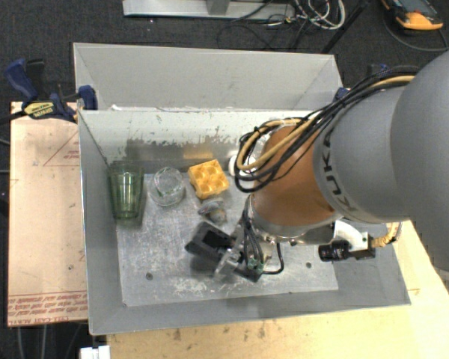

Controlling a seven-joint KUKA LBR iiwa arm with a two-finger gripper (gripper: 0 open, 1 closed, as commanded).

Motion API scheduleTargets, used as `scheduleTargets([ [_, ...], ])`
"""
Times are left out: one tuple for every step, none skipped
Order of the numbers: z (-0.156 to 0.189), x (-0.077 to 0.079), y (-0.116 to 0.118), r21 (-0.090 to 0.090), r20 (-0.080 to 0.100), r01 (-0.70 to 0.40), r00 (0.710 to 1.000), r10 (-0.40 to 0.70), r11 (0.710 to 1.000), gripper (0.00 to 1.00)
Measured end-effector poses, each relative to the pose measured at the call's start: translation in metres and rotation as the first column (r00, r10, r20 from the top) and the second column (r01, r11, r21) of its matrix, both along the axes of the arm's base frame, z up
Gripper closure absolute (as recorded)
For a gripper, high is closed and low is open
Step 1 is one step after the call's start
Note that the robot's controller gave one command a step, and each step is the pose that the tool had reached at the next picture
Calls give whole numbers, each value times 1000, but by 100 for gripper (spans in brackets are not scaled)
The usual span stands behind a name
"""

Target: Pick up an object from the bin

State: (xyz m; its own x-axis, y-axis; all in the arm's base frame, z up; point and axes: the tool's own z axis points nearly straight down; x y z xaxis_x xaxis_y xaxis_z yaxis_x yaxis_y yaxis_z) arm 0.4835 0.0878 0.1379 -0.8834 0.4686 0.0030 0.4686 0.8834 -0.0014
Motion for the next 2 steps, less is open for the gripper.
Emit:
scheduleTargets([
  [5,-1,0,-1,-3,-1,1000,1,1000,100],
  [12,-1,0,0,-2,-1,1000,1,1000,100],
])
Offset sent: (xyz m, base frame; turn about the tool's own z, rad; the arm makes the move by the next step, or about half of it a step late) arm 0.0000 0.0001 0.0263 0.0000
